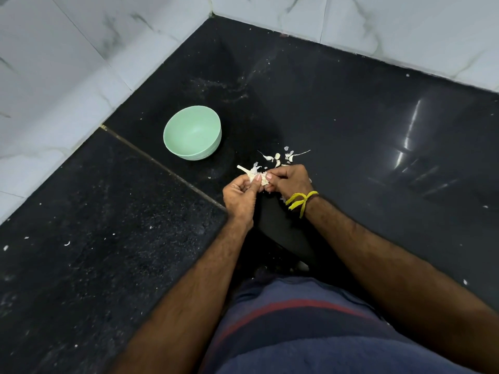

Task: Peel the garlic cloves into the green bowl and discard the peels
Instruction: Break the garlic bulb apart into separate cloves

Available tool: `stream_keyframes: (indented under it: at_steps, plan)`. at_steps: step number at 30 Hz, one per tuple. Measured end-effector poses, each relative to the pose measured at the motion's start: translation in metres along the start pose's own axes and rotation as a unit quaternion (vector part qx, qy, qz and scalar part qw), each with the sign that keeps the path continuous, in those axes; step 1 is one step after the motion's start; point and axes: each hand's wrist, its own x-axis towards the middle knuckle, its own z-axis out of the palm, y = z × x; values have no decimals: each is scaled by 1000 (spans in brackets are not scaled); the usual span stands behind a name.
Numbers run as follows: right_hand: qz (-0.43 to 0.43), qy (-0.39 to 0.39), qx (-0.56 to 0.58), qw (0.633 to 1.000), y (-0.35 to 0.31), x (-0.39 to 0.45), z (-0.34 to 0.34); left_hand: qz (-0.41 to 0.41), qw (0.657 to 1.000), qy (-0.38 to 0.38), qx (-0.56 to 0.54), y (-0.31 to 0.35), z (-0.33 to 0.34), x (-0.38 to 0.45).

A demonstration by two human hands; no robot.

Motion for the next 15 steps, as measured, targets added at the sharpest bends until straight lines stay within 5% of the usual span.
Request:
stream_keyframes:
  at_steps: [8, 15]
  plan:
    - [21, -43, 77, 996, -1, 1, -4, -28, 1000, 1, -13, 0, 2, 6]
    - [31, 9, 56, 998, -4, 2, 1, -29, 998, 4, 50, 2, 0, 13]
